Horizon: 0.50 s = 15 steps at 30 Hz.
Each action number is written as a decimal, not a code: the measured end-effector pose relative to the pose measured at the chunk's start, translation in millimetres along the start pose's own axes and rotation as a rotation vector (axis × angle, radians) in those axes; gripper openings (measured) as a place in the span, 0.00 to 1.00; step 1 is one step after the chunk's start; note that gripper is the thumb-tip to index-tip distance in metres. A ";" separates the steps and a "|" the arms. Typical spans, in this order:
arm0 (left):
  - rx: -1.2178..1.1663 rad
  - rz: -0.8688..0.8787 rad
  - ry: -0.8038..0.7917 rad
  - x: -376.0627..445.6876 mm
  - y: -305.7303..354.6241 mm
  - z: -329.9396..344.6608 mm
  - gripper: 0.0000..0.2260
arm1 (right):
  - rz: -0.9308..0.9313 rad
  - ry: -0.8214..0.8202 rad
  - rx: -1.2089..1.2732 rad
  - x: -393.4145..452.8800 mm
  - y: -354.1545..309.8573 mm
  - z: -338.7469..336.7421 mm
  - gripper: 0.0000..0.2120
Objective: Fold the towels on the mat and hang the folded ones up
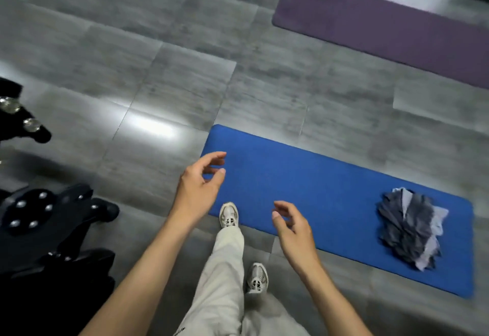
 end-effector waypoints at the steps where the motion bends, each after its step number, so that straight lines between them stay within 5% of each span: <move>1: 0.004 0.011 -0.030 16.8 6.5 11.5 0.14 | 0.040 0.032 0.036 13.0 -3.6 -0.7 0.09; 15: 0.066 0.157 -0.298 196.0 121.8 145.8 0.13 | 0.316 0.271 0.480 170.5 -98.3 -40.8 0.09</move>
Point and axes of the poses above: each hand's wrist, its own x-axis towards the middle knuckle, its own z-axis out of the palm, y = z × x, the point moved 5 cm from there along x, towards the middle knuckle, and after that the axes turned 15 degrees about y, right-handed, at the moved point
